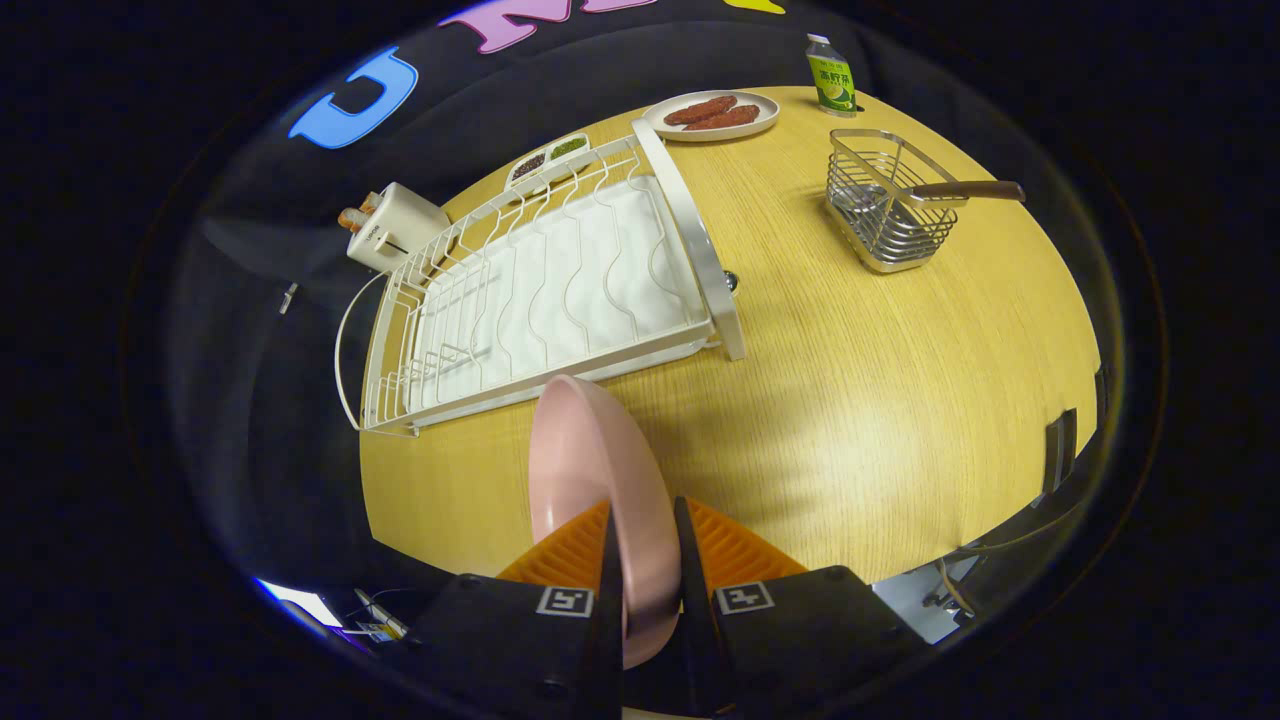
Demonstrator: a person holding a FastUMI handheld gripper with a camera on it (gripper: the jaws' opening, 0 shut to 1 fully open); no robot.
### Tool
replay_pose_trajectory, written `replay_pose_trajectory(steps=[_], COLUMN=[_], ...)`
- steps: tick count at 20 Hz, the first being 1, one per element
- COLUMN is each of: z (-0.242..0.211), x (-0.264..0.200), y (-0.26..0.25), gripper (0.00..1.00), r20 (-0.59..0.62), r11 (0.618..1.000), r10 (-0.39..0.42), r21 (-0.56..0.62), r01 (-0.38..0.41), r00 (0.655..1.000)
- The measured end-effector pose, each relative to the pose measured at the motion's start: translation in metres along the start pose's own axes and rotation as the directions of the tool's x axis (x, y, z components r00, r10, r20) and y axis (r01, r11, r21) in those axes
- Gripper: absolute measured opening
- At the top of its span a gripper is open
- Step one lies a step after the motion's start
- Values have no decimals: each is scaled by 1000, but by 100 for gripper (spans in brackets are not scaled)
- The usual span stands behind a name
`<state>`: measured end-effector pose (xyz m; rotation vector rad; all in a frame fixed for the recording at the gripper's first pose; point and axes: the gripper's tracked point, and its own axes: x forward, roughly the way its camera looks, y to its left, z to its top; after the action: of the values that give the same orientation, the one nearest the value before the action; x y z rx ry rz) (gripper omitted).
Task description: Take the plate from the dish rack, then take the spoon from the basket and place it into the plate.
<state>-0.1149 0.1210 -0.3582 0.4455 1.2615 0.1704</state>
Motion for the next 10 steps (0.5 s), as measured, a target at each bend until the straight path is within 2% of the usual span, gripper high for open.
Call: replay_pose_trajectory(steps=[5, 8, 9, 10], z=[9, 18, 23, 29], x=[-2, -10, -14, -18], y=[-2, -8, -10, -13], gripper=[32, 33, 37, 45], r20=[25, 68, 93, 123], r11=[1000, 999, 999, 997], r10=[5, -2, -5, -4], r21=[7, -34, -51, -70], r01=[-5, 5, 10, 13], r00=[1000, 998, 996, 992])
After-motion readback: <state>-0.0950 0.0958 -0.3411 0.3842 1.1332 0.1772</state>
